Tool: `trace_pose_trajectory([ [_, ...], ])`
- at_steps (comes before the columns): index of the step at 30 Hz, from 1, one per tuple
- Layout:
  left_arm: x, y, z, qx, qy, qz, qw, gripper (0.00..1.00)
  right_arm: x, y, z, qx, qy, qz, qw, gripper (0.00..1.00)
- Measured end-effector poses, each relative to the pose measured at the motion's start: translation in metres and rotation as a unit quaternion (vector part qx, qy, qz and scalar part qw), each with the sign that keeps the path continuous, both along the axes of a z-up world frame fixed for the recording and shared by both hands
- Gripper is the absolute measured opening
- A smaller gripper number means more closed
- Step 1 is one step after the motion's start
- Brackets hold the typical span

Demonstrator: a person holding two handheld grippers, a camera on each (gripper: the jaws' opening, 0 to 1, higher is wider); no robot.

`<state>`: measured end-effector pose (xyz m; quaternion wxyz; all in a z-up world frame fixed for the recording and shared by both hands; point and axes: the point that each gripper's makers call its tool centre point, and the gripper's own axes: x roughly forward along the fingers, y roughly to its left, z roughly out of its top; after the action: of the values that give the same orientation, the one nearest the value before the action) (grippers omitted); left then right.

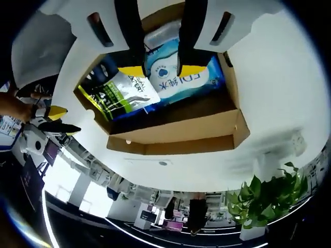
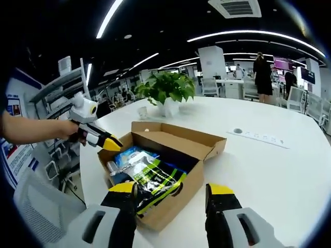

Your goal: Operate the shoe box by opening the lid, removing the specified soft item, and placing it in the target area until the item is outside and the box remains undamaged.

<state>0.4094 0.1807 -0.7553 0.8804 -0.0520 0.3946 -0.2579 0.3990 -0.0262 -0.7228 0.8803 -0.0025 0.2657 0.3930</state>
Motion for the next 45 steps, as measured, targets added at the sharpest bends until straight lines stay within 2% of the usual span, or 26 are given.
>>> trace_pose_trajectory([
  [4, -0.004, -0.011, -0.006, -0.027, 0.019, -0.004, 0.9994, 0.23, -0.008, 0.002, 0.002, 0.001, -0.006, 0.009, 0.9999, 0.61],
  [12, -0.013, -0.027, -0.021, -0.026, 0.043, -0.031, 0.9982, 0.26, -0.022, 0.003, 0.004, 0.013, -0.011, 0.021, 0.9996, 0.76],
  [15, -0.015, -0.033, -0.023, -0.027, 0.046, -0.041, 0.9977, 0.26, -0.026, 0.002, 0.003, 0.007, -0.015, 0.023, 0.9996, 0.78],
  [23, -0.016, -0.040, -0.032, -0.030, 0.063, -0.048, 0.9964, 0.26, -0.036, -0.004, 0.003, 0.009, -0.020, 0.019, 0.9996, 0.78],
  [34, -0.012, -0.046, -0.037, -0.081, 0.084, -0.022, 0.9929, 0.26, -0.042, -0.011, -0.005, 0.008, -0.012, 0.008, 0.9999, 0.77],
  [38, -0.014, -0.051, -0.035, -0.113, 0.099, -0.021, 0.9885, 0.18, -0.042, -0.011, -0.005, 0.010, -0.011, 0.005, 0.9999, 0.77],
  [45, -0.013, -0.053, -0.034, -0.124, 0.093, -0.014, 0.9878, 0.10, -0.043, -0.008, -0.007, 0.016, -0.007, 0.003, 0.9998, 0.76],
])
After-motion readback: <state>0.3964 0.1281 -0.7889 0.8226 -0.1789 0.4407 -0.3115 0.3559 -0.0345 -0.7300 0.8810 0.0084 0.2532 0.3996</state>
